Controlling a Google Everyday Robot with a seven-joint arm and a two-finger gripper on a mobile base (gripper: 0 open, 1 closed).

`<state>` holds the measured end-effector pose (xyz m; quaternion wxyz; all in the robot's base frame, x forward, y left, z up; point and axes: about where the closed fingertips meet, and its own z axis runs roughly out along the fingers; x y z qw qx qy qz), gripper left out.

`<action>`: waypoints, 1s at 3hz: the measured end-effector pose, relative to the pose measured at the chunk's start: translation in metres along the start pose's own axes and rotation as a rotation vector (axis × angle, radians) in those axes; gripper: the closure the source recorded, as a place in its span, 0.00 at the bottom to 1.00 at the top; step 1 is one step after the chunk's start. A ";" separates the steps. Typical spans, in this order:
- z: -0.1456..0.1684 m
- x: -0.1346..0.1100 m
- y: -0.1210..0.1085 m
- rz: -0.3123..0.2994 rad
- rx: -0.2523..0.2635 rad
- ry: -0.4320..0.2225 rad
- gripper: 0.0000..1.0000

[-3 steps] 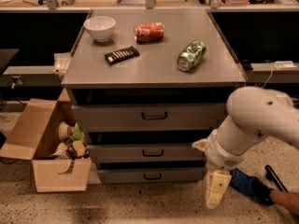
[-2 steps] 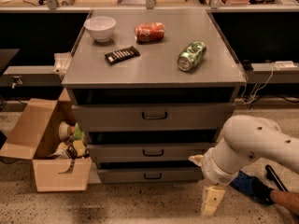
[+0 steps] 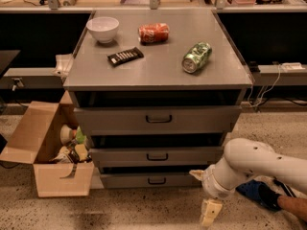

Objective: Open middle drawer

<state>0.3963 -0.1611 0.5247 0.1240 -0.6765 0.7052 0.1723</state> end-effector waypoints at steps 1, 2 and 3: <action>-0.003 0.001 -0.009 -0.033 0.021 -0.015 0.00; -0.002 0.006 -0.041 -0.100 0.069 -0.021 0.00; 0.005 0.013 -0.077 -0.123 0.118 -0.030 0.00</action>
Offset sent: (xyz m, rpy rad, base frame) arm 0.0896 -0.0154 -0.0054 0.0332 -0.2120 0.1122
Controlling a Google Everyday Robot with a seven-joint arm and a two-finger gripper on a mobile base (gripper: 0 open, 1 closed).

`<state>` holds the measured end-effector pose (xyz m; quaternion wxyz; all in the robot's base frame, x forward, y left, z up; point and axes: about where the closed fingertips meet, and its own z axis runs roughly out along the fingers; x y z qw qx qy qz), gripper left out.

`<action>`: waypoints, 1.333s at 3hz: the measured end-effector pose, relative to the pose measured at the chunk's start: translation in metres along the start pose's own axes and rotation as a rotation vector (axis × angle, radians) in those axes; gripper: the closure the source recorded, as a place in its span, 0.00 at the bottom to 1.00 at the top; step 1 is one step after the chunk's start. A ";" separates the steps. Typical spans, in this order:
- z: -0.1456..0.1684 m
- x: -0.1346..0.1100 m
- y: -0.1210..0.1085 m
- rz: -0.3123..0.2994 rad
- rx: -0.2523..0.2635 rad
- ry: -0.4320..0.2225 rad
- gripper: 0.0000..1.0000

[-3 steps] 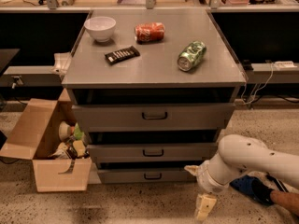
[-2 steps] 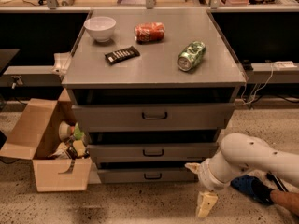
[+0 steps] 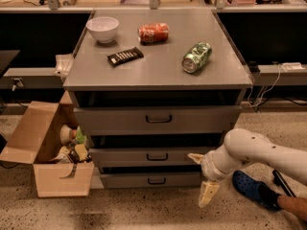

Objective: Open middle drawer

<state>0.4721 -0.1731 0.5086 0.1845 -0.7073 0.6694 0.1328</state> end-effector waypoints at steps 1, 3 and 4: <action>0.000 0.000 0.000 0.000 0.000 0.000 0.00; 0.013 0.022 -0.022 -0.002 0.059 0.013 0.00; 0.026 0.046 -0.049 -0.025 0.114 0.062 0.00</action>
Offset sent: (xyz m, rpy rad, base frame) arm 0.0076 -0.0086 -0.0072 0.0419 -0.0220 -0.0243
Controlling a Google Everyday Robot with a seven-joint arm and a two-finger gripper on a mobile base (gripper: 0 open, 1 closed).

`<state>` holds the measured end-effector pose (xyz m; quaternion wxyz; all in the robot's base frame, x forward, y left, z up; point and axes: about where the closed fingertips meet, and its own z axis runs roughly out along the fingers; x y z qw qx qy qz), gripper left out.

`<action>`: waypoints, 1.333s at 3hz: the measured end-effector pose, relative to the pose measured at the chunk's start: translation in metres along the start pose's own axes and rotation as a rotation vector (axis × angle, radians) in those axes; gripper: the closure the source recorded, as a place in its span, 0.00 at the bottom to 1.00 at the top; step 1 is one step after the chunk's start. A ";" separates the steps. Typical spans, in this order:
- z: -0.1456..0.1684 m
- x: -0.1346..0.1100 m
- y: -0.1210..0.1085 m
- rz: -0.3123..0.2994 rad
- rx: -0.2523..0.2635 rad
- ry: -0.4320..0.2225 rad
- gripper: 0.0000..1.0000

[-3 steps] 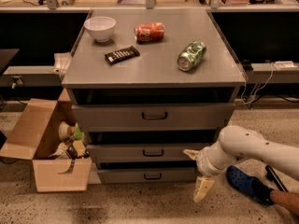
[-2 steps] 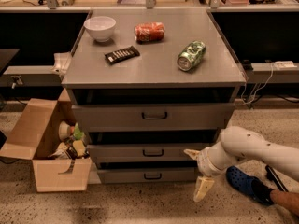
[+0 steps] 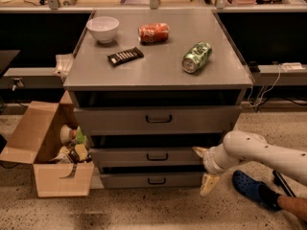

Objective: Open middle drawer

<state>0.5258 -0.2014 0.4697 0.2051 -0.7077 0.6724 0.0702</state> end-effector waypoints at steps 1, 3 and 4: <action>0.015 0.017 -0.022 -0.012 0.031 0.034 0.00; 0.048 0.037 -0.056 -0.009 0.023 0.064 0.00; 0.064 0.043 -0.065 -0.009 -0.013 0.069 0.17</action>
Offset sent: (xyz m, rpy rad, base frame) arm 0.0777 -0.0232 -0.0438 -0.0776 -0.0576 -0.0239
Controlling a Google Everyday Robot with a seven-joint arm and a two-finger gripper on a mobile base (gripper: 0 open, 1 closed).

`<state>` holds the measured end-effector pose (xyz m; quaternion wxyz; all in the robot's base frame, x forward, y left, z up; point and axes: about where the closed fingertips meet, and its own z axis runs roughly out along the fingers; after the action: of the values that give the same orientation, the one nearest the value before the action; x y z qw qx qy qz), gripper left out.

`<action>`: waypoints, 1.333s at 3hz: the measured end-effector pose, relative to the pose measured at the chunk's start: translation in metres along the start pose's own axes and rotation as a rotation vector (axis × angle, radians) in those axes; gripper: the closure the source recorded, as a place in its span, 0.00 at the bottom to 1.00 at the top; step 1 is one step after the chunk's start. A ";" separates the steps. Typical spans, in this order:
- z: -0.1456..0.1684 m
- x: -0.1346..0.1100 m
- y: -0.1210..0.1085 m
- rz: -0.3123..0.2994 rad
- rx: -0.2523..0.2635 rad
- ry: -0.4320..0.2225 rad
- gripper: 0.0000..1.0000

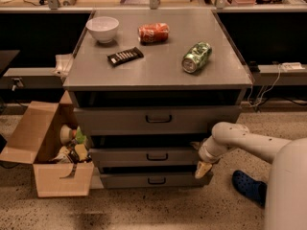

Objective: Open middle drawer

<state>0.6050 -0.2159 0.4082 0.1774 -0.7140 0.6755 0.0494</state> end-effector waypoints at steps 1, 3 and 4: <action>0.004 -0.001 -0.001 -0.004 -0.036 -0.002 0.39; 0.001 -0.004 0.001 -0.005 -0.057 -0.005 0.85; -0.011 -0.014 0.016 -0.010 -0.078 -0.047 1.00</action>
Offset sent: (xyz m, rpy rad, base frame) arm -0.0120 0.0049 0.0036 -0.0004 0.0930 0.0413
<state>0.5859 -0.2070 0.4200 0.1656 -0.7224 0.6651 0.0917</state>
